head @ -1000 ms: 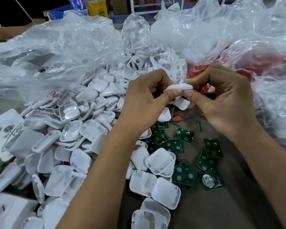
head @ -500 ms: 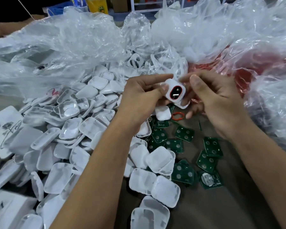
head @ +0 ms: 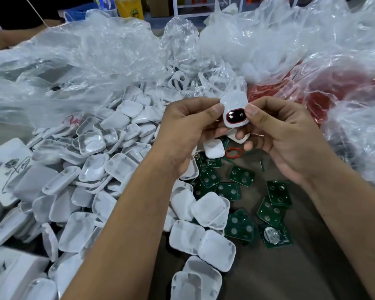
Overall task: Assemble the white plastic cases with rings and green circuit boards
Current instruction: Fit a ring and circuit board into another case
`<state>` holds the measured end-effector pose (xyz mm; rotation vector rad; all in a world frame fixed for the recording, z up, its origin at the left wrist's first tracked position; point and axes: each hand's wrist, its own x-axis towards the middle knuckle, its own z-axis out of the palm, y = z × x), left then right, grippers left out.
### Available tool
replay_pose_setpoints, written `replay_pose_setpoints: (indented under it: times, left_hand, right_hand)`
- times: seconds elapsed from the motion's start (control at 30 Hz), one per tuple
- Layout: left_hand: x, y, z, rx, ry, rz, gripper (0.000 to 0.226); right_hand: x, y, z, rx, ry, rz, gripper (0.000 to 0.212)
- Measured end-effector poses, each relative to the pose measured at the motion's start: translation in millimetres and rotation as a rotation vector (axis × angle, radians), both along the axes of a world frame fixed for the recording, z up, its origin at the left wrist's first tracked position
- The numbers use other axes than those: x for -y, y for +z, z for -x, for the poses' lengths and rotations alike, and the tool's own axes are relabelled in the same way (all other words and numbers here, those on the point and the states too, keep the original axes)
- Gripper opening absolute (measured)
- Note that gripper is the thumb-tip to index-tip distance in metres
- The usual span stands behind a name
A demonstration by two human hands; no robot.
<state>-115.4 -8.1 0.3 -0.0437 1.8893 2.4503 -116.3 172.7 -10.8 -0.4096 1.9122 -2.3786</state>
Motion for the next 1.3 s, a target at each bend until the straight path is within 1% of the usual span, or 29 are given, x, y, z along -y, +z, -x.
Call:
replay_pose_setpoints:
  times: [0.1, 0.2, 0.27, 0.37, 0.57, 0.63, 0.73, 0.83, 0.9, 0.97, 1.07, 1.17, 1.23, 1.27, 1.3]
  left_hand:
    - [-1, 0, -1, -0.008, -0.012, 0.053, 0.018]
    - [0, 1, -3, -0.002, -0.080, 0.088, 0.014]
    - [1, 1, -4, 0.039, -0.119, 0.085, 0.016]
    - [-1, 3, -5, 0.060, -0.170, 0.074, 0.022]
    - [-5, 4, -7, 0.043, -0.220, 0.128, 0.032]
    - [-7, 4, -7, 0.063, -0.211, 0.068, 0.031]
    - [-9, 4, -7, 0.126, -0.182, -0.030, 0.030]
    - [-11, 3, -5, 0.145, -0.170, -0.067, 0.032]
    - [-12, 2, -5, 0.130, -0.165, -0.091, 0.038]
    - [-13, 2, -4, 0.086, -0.142, -0.059, 0.041]
    - [-12, 3, -2, -0.056, -0.059, 0.088, 0.039]
    - [-9, 6, -6, -0.196, -0.080, 0.191, 0.041]
    - [-10, 11, -11, -0.284, -0.093, 0.214, 0.043]
    - [-12, 14, -13, -0.335, -0.056, 0.220, 0.045]
    - [-12, 16, -14, -0.411, 0.037, 0.268, 0.047]
  right_hand:
    - [-5, 1, 2, 0.019, 0.059, 0.002, 0.022]
    - [-6, 0, 2, 0.029, 0.095, -0.033, 0.028]
    - [-5, -1, 2, -0.011, 0.061, -0.111, 0.026]
    - [-5, -2, 3, -0.074, -0.035, -0.191, 0.032]
    - [-2, 2, 0, -0.064, -0.001, -0.170, 0.034]
    - [-1, 2, -2, -0.051, -0.014, -0.128, 0.034]
    - [3, 2, -2, -0.055, -0.034, -0.067, 0.044]
    - [7, 1, -3, -0.056, -0.068, -0.055, 0.039]
    - [8, 0, -3, -0.055, -0.087, -0.049, 0.035]
    - [9, 0, -4, -0.053, -0.084, -0.049, 0.032]
    - [10, 0, -4, -0.019, -0.023, -0.015, 0.036]
    - [10, -1, -3, 0.024, 0.043, 0.045, 0.025]
    - [15, 1, -4, 0.038, 0.089, 0.129, 0.020]
    - [18, 3, -6, 0.041, 0.082, 0.176, 0.019]
    - [23, 6, -7, 0.030, 0.055, 0.200, 0.019]
